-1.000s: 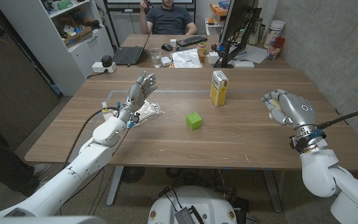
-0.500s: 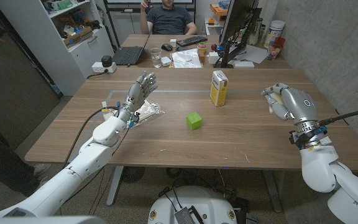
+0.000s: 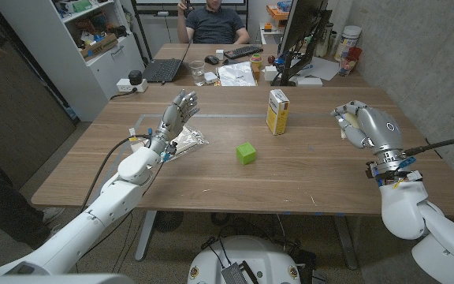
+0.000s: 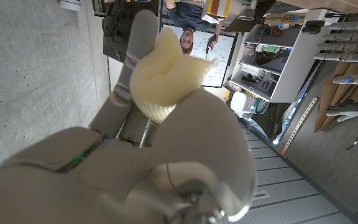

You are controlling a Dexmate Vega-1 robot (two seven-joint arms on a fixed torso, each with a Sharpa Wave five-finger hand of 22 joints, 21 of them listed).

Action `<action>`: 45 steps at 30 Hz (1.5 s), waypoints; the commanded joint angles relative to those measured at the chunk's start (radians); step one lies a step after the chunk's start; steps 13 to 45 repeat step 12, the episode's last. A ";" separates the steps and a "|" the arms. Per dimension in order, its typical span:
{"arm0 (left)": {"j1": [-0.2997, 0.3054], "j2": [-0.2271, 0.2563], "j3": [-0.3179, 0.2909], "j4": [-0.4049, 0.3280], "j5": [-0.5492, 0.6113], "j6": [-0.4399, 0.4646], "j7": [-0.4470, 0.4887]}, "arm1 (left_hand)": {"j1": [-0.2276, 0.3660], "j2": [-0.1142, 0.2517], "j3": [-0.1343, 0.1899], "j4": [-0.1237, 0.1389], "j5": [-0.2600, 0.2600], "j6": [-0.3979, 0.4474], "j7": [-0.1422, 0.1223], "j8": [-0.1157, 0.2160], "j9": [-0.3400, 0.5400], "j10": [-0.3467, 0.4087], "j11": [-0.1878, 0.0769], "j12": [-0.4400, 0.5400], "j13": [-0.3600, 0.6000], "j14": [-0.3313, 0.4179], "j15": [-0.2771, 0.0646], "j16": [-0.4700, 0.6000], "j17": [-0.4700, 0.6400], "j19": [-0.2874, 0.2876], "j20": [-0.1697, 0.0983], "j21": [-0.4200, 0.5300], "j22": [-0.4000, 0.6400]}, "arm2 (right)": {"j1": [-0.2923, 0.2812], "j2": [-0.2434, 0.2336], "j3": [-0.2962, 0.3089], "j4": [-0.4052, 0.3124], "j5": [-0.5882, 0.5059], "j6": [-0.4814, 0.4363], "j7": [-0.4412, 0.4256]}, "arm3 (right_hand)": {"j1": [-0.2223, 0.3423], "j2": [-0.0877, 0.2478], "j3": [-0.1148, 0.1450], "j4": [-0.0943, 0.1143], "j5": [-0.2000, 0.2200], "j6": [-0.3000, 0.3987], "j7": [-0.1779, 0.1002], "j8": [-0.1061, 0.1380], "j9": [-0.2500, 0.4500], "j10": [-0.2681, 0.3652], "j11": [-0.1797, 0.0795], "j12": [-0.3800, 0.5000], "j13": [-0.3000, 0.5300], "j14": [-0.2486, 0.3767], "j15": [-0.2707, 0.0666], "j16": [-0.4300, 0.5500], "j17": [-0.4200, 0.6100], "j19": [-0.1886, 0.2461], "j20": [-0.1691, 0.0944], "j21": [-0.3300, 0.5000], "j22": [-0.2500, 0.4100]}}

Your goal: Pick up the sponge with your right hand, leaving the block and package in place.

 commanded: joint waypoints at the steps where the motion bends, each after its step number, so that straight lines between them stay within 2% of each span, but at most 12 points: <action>1: -0.010 -0.007 0.002 0.015 -0.003 -0.002 -0.004 | -0.001 0.027 -0.004 0.003 0.003 0.007 -0.001 0.004 0.003 -0.006 0.006 0.005 0.002 -0.007 -0.001 0.004 0.002 -0.003 0.004 -0.001 0.004 | 0.028 0.033 0.012 0.033 -0.013 0.068 0.008 | 0.027 0.017 0.002 0.009 -0.005 -0.007 -0.001 0.004 0.003 -0.005 -0.003 0.002 0.002 0.141 -0.190 -0.004 0.004 -0.020 -0.048 0.012 -0.001; 12: -0.017 -0.017 0.007 0.026 -0.003 -0.004 -0.004 | -0.001 0.028 -0.005 0.003 0.003 0.006 0.000 0.004 0.003 -0.006 0.006 0.005 0.002 -0.008 -0.001 0.004 0.002 -0.002 0.005 0.000 0.004 | 0.041 0.044 0.020 0.059 -0.008 0.113 0.007 | 0.027 0.017 0.003 0.014 -0.009 -0.010 -0.004 0.001 0.005 -0.006 -0.003 0.002 0.001 0.145 -0.190 -0.009 0.014 -0.025 -0.048 0.020 -0.007; 45: -0.017 -0.017 0.007 0.026 -0.003 -0.004 -0.004 | -0.001 0.028 -0.005 0.003 0.003 0.006 0.000 0.004 0.003 -0.006 0.006 0.005 0.002 -0.008 -0.001 0.004 0.002 -0.002 0.005 0.000 0.004 | 0.041 0.044 0.020 0.059 -0.008 0.113 0.007 | 0.027 0.017 0.003 0.014 -0.009 -0.010 -0.004 0.001 0.005 -0.006 -0.003 0.002 0.001 0.145 -0.190 -0.009 0.014 -0.025 -0.048 0.020 -0.007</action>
